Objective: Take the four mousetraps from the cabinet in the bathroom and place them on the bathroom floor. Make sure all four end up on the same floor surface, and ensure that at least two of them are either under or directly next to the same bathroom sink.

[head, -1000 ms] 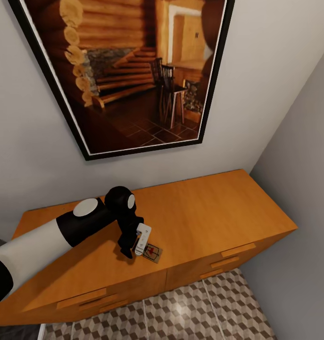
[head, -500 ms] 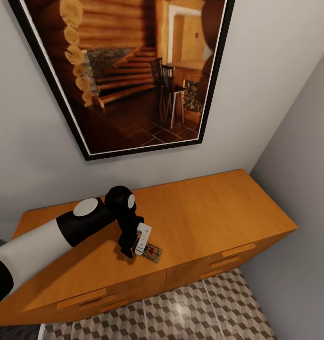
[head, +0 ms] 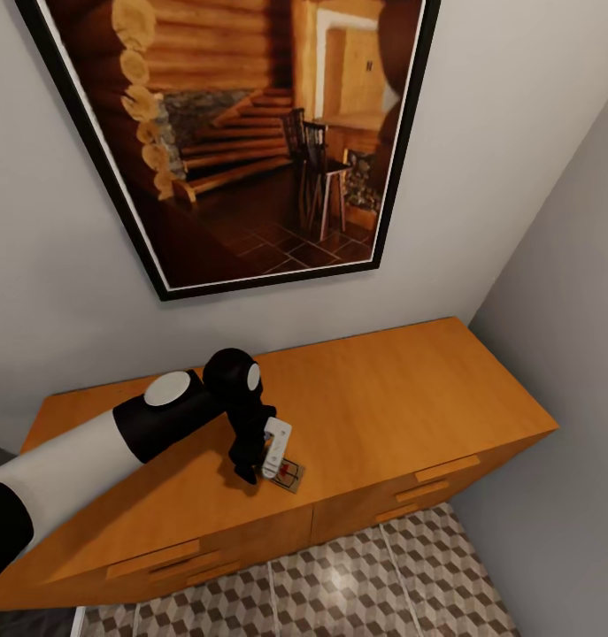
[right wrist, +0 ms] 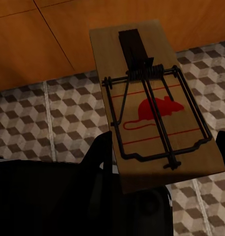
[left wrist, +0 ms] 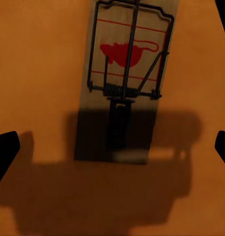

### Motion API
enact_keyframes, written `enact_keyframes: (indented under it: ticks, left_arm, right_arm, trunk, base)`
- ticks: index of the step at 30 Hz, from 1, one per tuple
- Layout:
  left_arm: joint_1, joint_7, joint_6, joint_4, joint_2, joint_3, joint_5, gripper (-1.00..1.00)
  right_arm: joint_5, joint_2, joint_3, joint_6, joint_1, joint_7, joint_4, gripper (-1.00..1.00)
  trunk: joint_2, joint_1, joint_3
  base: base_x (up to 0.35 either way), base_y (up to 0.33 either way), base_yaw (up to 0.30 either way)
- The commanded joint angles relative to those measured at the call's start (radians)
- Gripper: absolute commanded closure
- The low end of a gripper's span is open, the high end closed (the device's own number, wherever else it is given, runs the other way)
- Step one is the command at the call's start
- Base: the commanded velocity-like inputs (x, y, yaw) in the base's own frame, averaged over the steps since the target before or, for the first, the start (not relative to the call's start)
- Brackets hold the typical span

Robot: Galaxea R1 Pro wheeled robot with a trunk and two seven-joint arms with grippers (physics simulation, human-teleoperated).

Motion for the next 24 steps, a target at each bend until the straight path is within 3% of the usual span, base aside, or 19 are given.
enact_keyframes:
  ticks: [1, 7, 24]
  left_arm:
    - [-0.001, -0.006, 0.014, -0.002, -0.002, -0.002, -0.006, -1.0]
    - [-0.001, -0.006, 0.027, 0.0, -0.034, -0.005, -0.012, -1.0]
    - [-0.001, -0.006, 0.03, 0.009, -0.08, -0.013, -0.018, -1.0]
  right_arm:
    - [-0.012, 0.0, 0.005, -0.004, -0.001, 0.006, 0.001, 1.0]
    - [-0.012, 0.0, 0.005, -0.004, -0.001, 0.006, 0.001, 1.0]
    - [-0.012, 0.0, 0.005, -0.004, -0.001, 0.006, 0.001, 1.0]
  trunk:
    - [-0.002, 0.001, -0.002]
    - [-0.002, 0.001, -0.002]
    - [-0.002, 0.001, -0.002]
  base:
    - [0.0, 0.0, 0.0]
    - [0.0, 0.0, 0.0]
    - [0.0, 0.0, 0.0]
